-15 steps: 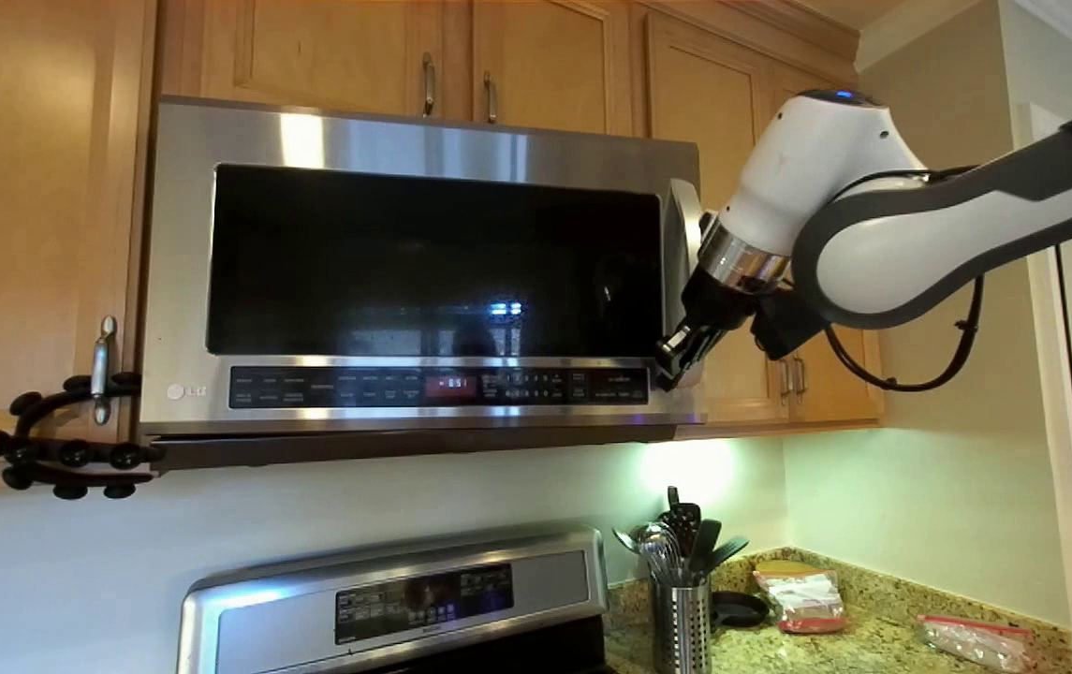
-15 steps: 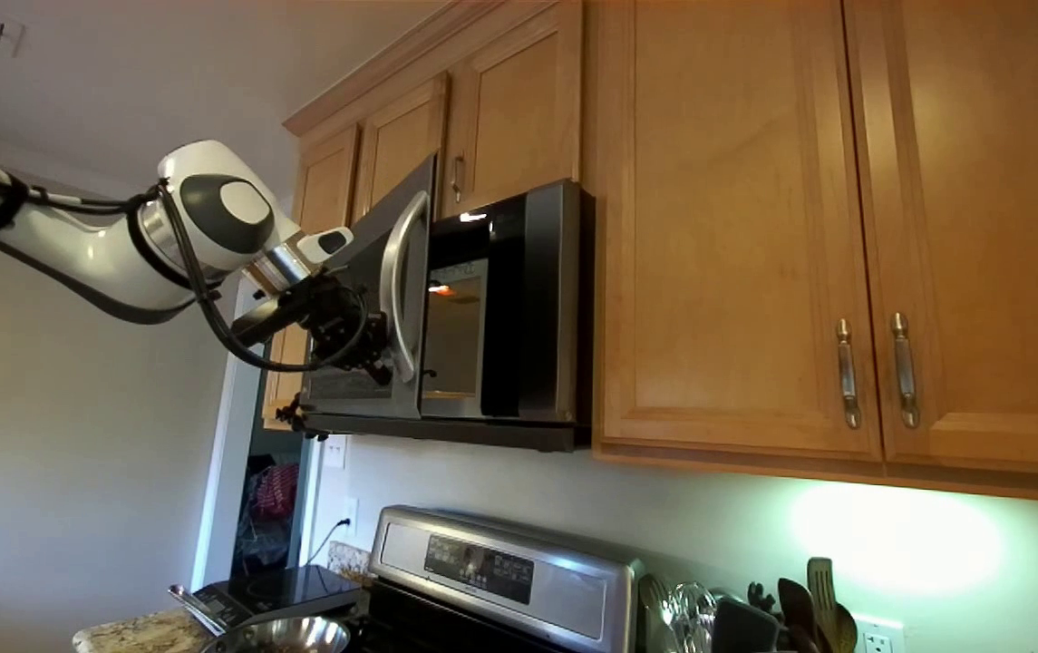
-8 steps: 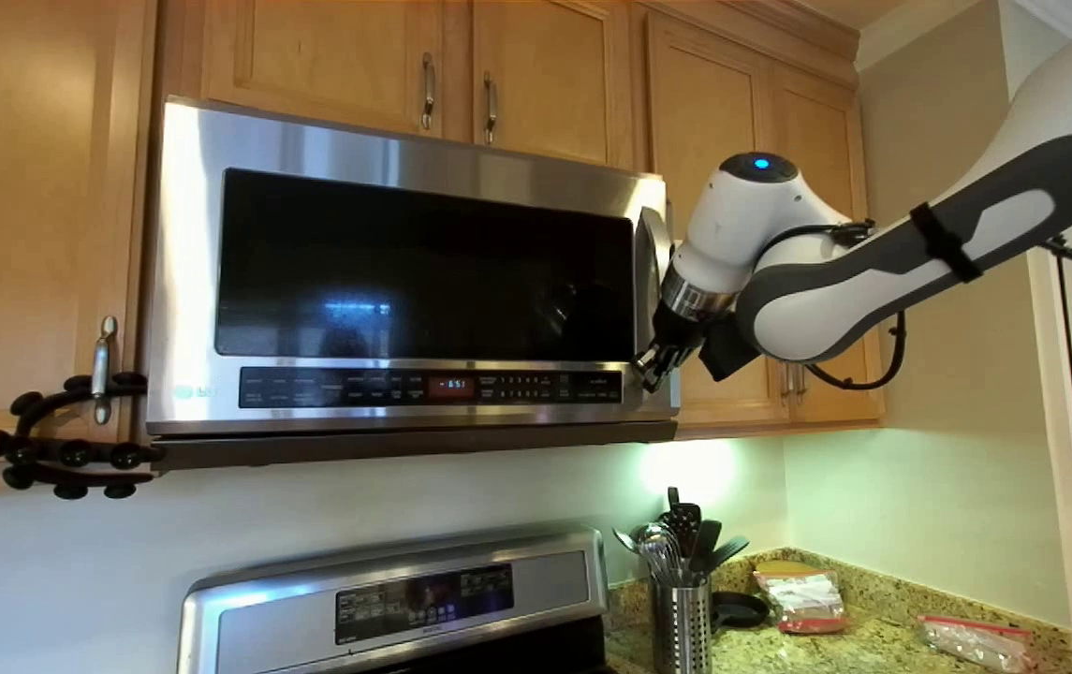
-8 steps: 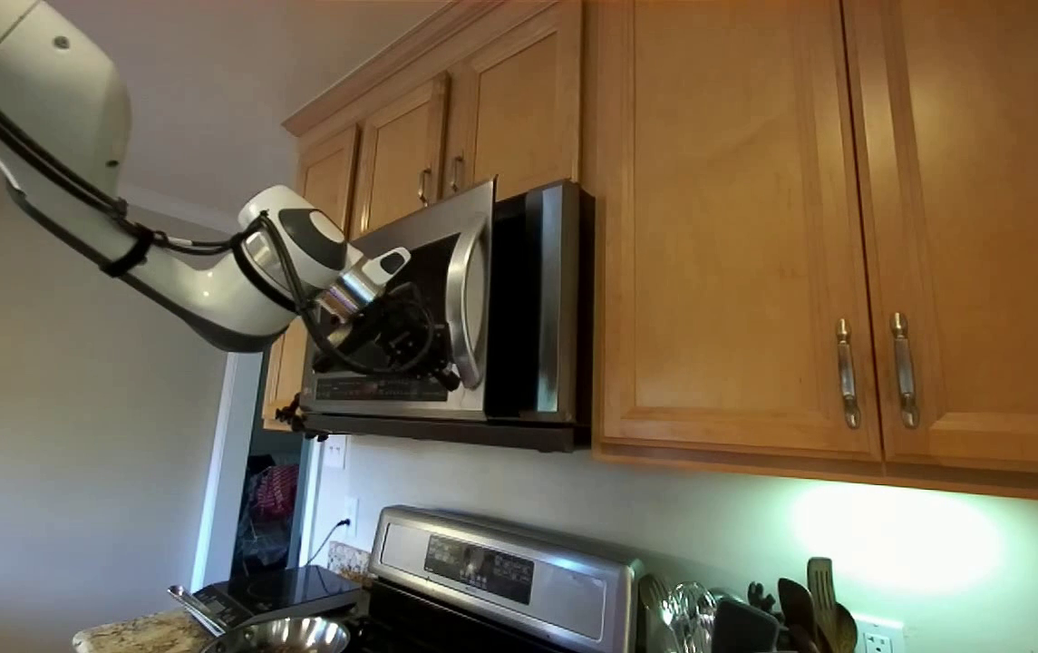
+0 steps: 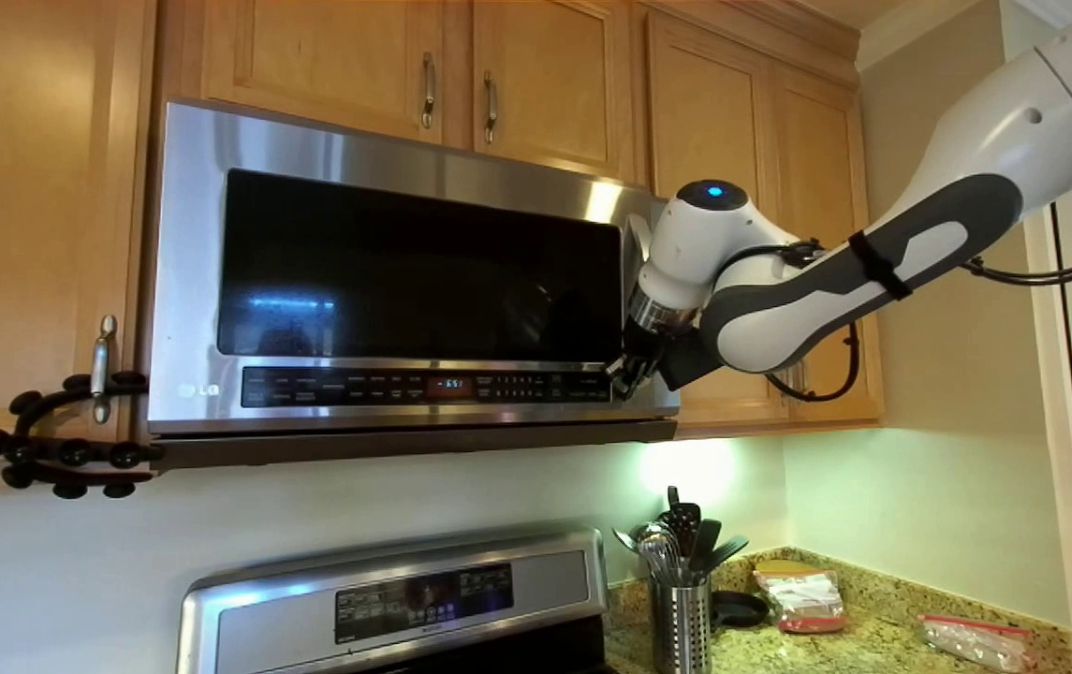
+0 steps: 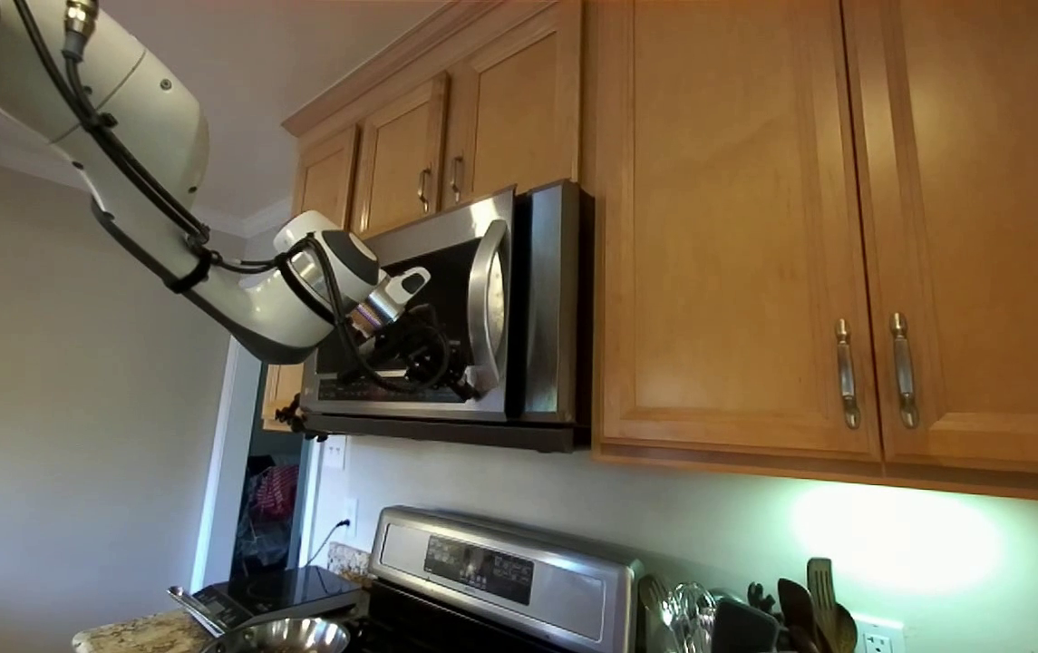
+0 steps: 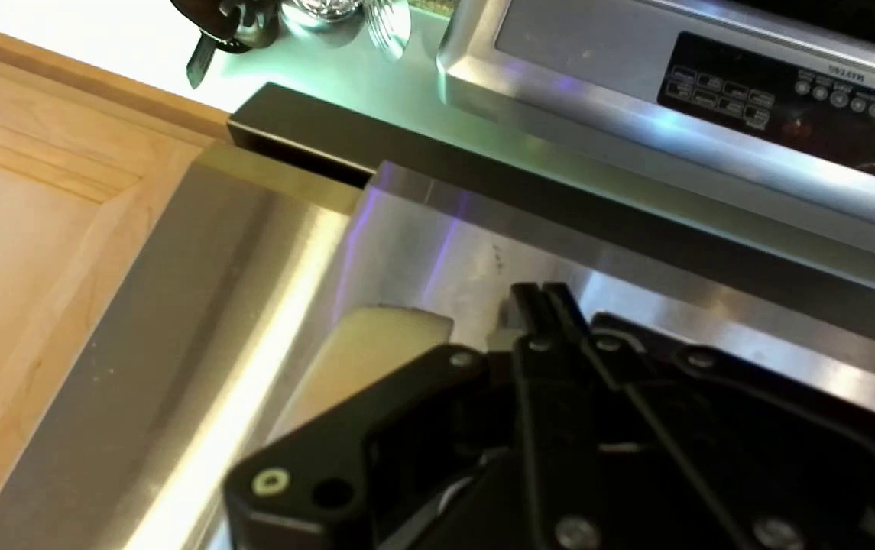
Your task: Close the microwave door
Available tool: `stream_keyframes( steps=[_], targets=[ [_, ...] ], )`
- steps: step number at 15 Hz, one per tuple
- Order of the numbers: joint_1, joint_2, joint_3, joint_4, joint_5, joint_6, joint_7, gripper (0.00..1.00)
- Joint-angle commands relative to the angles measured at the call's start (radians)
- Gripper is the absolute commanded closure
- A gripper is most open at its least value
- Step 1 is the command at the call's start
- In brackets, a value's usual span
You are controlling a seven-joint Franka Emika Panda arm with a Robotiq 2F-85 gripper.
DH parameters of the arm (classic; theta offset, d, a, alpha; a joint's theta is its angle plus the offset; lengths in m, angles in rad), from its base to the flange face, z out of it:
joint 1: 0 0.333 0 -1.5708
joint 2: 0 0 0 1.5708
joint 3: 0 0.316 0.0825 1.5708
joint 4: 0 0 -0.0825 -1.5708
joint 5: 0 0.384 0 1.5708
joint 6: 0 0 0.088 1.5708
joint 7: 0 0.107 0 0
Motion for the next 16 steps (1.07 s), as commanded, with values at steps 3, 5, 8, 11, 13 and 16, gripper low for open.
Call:
stream_keyframes(
  steps=[3, 5, 8, 11, 13, 16],
  targets=[
    [-0.047, 0.017, 0.072, 0.073, -0.161, -0.07, 0.2, 0.96],
    [0.072, 0.048, -0.034, 0.1, -0.224, -0.133, 0.236, 0.96],
    [0.146, 0.076, -0.114, 0.124, -0.256, -0.173, 0.25, 0.96],
    [0.204, 0.114, -0.199, 0.156, -0.246, -0.128, 0.236, 0.96],
    [0.233, 0.134, -0.24, 0.177, -0.226, -0.121, 0.222, 0.96],
    [0.268, 0.16, -0.283, 0.215, -0.19, -0.135, 0.201, 0.96]
  ],
)
